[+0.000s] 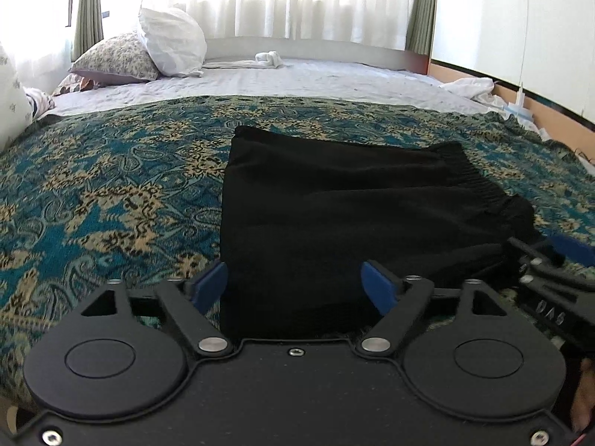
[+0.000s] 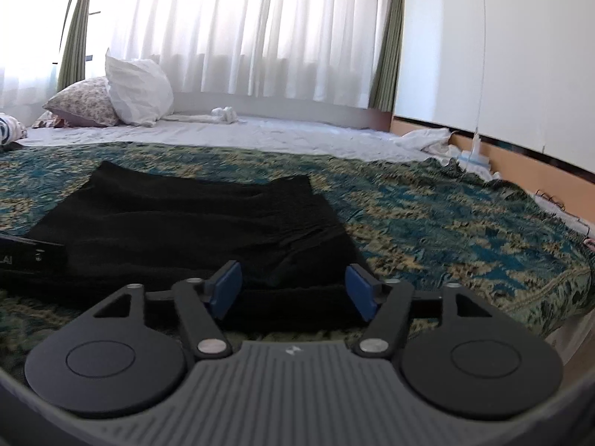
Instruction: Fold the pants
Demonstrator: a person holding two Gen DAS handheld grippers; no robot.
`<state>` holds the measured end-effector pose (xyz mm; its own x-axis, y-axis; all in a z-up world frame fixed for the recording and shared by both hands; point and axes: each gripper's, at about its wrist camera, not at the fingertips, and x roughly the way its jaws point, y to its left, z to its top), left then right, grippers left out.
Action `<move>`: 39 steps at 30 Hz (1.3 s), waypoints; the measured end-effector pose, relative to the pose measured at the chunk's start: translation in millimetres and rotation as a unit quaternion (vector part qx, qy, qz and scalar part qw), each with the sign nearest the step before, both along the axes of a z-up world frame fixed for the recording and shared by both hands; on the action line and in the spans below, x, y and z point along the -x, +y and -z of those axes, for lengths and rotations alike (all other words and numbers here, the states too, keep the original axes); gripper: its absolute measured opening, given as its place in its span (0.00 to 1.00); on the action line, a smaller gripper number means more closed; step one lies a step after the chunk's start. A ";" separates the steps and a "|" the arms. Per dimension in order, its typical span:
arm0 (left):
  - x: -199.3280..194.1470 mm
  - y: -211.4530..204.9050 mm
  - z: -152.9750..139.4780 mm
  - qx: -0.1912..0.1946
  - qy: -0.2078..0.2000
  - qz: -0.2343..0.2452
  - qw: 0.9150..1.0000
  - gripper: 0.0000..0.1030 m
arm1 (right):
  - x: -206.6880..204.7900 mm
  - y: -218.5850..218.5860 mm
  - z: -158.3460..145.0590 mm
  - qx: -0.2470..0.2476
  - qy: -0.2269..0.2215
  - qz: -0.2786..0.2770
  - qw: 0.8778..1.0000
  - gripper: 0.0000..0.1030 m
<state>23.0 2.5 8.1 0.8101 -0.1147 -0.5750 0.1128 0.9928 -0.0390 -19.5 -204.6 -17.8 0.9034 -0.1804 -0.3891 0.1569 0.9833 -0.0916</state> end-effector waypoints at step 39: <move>20.6 -10.0 21.1 -0.031 0.041 -0.031 0.998 1.00 | 4.8 -1.0 13.1 -0.044 0.077 -0.035 0.995 1.00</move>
